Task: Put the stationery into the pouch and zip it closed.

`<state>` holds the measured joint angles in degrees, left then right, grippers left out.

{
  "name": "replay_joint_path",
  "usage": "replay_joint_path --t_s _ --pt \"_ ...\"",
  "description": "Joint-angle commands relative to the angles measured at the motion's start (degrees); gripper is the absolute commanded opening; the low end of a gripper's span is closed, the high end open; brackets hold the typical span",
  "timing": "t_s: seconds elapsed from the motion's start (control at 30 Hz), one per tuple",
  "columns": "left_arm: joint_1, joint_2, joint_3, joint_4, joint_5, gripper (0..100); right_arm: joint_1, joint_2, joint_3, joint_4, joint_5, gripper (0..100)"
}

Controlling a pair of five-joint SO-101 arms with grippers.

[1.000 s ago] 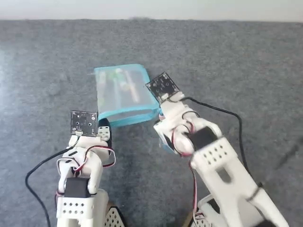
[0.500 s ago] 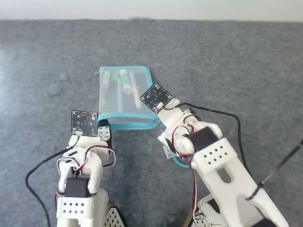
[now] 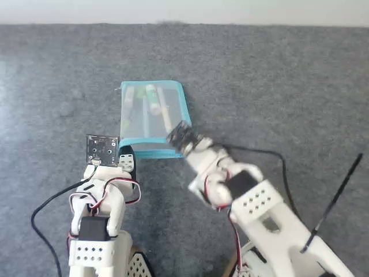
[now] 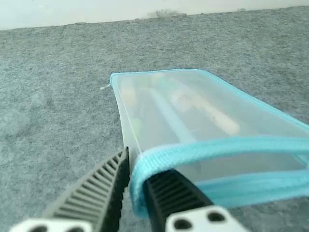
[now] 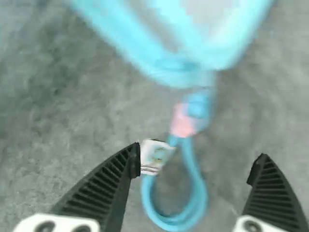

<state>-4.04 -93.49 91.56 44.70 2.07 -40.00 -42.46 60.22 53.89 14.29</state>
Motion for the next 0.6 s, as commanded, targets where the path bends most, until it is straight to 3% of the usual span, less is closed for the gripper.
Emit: replay_joint_path --t_s 0.0,0.17,0.57 --pt "0.4 -1.3 -1.5 -1.7 -0.2 1 -1.4 -5.5 3.9 -7.2 -2.5 34.7" --pt "0.4 -1.3 -1.5 -1.6 -0.2 1 2.3 -6.4 4.5 -10.4 -3.3 34.7" --pt "0.4 -1.6 -0.8 -1.7 -0.2 1 2.9 -5.1 6.5 -15.9 -2.9 34.5"
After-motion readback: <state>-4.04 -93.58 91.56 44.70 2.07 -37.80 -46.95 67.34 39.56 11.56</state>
